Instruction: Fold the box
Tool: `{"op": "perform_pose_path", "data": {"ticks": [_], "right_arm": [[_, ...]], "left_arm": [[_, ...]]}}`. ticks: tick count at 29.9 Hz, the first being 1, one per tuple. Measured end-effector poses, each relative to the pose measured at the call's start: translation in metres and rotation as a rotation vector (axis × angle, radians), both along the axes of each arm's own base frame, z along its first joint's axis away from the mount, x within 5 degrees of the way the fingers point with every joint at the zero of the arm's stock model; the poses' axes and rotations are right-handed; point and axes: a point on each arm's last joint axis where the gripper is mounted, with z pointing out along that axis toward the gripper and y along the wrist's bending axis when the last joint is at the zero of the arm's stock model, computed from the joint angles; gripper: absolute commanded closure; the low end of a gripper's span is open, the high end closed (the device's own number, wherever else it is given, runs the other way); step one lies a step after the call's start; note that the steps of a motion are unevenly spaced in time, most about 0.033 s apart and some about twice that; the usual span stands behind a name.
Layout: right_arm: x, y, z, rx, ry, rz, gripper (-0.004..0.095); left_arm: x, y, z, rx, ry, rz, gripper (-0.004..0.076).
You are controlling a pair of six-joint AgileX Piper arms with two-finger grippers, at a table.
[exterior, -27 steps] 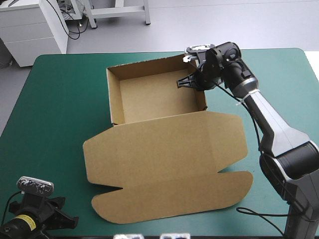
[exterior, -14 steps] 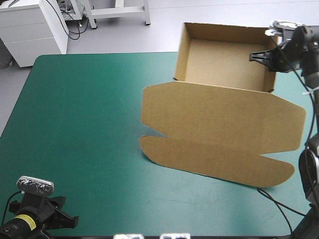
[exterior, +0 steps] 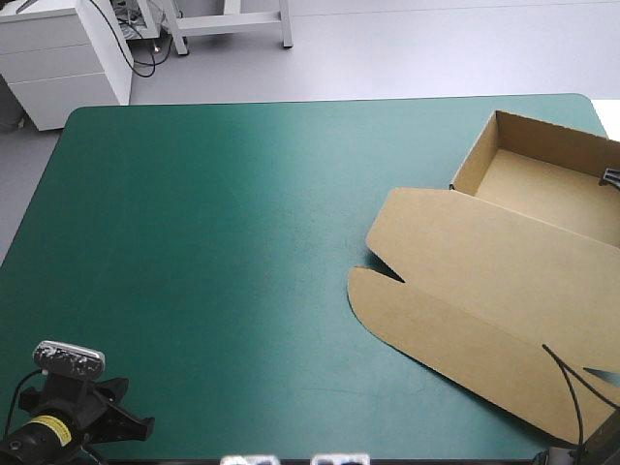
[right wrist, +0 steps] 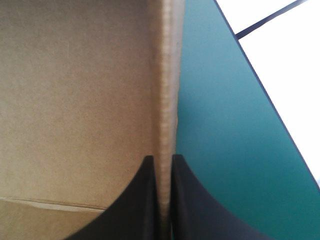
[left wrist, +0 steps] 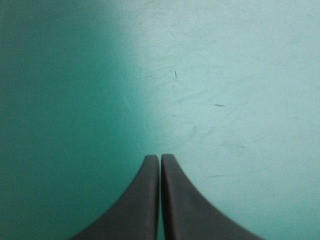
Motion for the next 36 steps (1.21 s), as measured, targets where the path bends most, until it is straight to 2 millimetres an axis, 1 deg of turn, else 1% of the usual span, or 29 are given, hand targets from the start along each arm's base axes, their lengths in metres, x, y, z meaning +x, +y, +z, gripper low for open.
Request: {"op": "perform_pose_path", "data": {"ticks": [3,7,12,16,21,25,28,30,32,35,36], "right_arm": [[0.008,-0.004,-0.020,0.030,0.040,-0.019,0.0870],[0.014,-0.008,-0.038,0.044,0.084,-0.052,0.0744],[0.014,-0.013,-0.041,0.006,0.107,-0.045,0.0582],[0.014,-0.016,-0.035,-0.041,0.107,-0.029,0.0551],[0.012,-0.016,-0.015,-0.075,0.056,-0.030,0.0551],[0.006,-0.014,0.002,-0.104,0.022,-0.031,0.0552],[-0.002,-0.007,0.020,-0.100,-0.030,-0.031,0.0559],[-0.008,0.002,0.037,-0.076,-0.090,-0.001,0.0560],[-0.017,0.016,0.060,-0.031,-0.180,0.049,0.0563],[-0.037,0.042,0.098,0.026,-0.327,0.118,0.0602],[-0.044,0.050,0.106,0.032,-0.358,0.137,0.0627]], "left_arm": [[0.000,0.000,0.000,0.000,-0.001,0.000,0.0731],[0.000,0.000,0.000,0.000,0.000,0.000,0.0731],[0.000,0.000,0.000,0.001,0.004,0.000,0.0731],[0.000,0.000,0.000,0.001,0.002,0.000,0.0731],[0.000,0.000,0.000,0.001,0.000,-0.001,0.0731],[0.000,0.000,0.000,0.002,0.000,0.000,0.0731],[0.000,0.001,0.000,0.008,-0.002,0.001,0.0731],[0.000,0.001,0.000,0.017,-0.005,0.003,0.0731],[0.001,0.002,0.000,0.032,-0.010,0.006,0.0731],[0.001,0.003,0.000,0.036,-0.012,0.007,0.0731],[0.001,0.003,0.000,0.037,-0.012,0.008,0.0731]]}}
